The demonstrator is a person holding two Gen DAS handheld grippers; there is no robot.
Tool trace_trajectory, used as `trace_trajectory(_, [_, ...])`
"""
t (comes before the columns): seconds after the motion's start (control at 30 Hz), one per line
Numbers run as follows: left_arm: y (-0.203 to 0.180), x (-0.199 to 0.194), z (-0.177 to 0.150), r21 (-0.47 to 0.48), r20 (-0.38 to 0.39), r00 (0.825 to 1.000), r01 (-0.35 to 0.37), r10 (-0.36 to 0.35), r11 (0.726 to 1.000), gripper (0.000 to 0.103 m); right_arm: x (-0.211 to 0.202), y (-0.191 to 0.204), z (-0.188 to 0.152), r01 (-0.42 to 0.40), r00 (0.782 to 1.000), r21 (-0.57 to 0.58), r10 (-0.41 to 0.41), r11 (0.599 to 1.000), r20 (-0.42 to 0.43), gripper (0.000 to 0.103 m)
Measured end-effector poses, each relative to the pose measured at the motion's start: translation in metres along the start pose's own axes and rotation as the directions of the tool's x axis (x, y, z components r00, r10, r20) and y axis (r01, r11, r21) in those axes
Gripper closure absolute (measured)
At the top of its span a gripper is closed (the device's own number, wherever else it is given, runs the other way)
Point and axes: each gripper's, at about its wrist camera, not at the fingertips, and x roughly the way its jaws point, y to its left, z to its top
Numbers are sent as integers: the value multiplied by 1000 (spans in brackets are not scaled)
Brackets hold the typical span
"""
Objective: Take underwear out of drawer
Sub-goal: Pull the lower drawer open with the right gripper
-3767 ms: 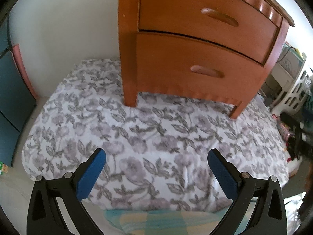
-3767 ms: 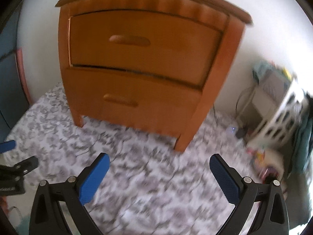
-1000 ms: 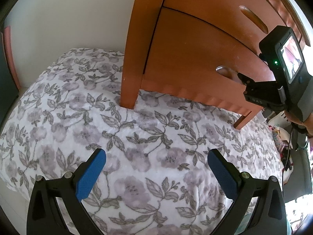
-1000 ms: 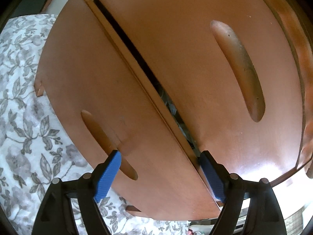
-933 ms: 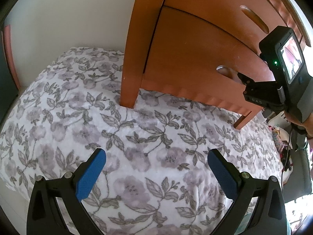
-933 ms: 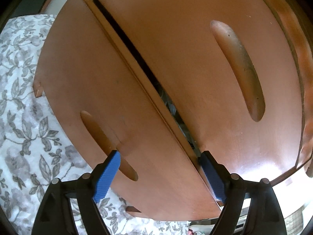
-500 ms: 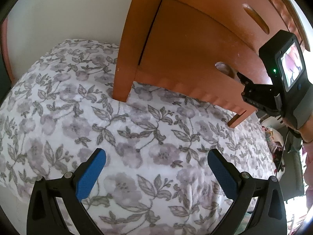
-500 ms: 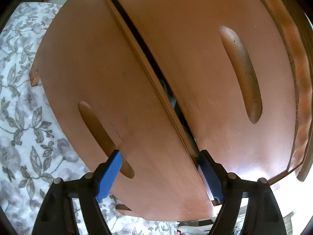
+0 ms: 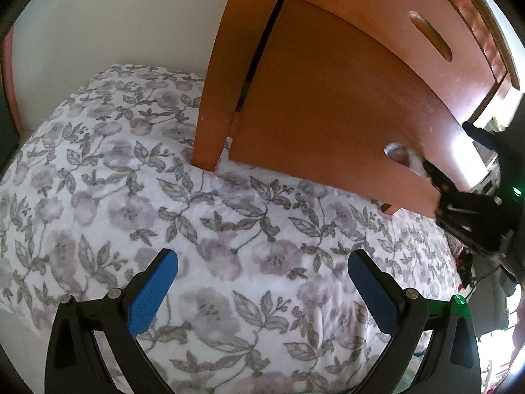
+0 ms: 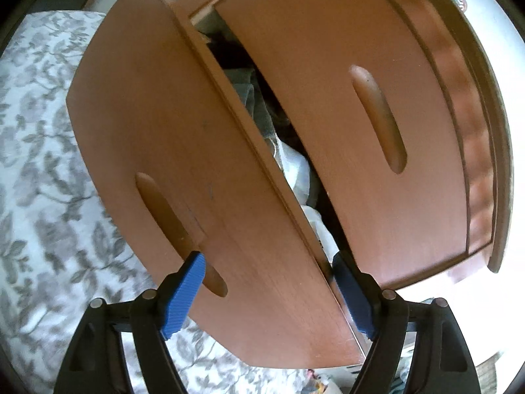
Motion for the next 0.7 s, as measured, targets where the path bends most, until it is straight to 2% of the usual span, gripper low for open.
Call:
trace_trajectory(0.33, [-7,-28,-1,37,13,1000,-29,28,999,0,-31,-11,-6,-114,993,-32,113,993,-30,22])
trace_trajectory(0.57, [-15,-46,1,68,30,999,-46,44,997,0,-16,-16,1,-210,977,-94,205,973,-61,21])
trace_trajectory(0.7, [-17,-55,1,68,34,998,-59,57,996,0,-13,-22,6,-268,961,-44,264,962,-77,21])
